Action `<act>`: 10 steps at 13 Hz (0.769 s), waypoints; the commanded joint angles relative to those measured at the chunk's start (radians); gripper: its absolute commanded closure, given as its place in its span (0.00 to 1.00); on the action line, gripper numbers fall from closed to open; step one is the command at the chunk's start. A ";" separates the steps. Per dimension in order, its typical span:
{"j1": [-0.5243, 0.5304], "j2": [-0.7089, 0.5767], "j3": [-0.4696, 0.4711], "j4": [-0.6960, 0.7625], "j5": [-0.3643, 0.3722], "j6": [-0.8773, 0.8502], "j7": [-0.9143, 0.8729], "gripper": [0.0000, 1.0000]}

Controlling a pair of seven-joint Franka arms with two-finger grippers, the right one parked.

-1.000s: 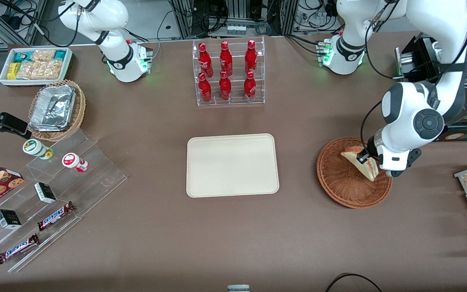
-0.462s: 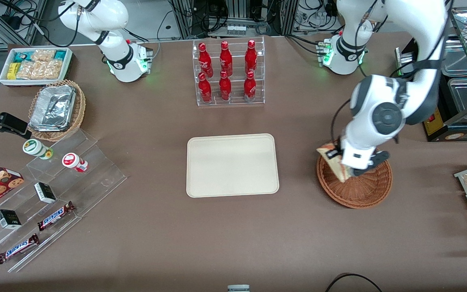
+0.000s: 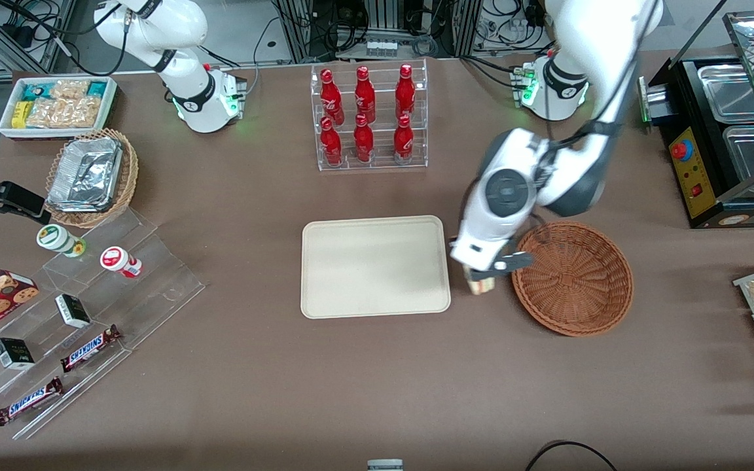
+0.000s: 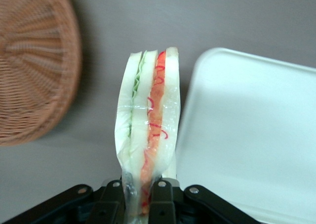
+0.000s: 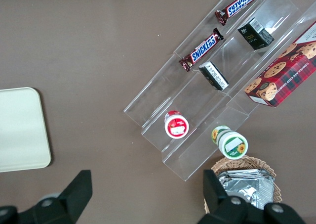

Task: Place sandwich from basket to tray
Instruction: 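Lift the sandwich out of the basket and carry it over the white tray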

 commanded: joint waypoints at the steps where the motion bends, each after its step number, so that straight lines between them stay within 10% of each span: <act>1: -0.075 0.106 0.012 0.150 -0.009 -0.023 -0.001 1.00; 10: -0.216 0.313 0.012 0.362 -0.046 -0.014 -0.016 1.00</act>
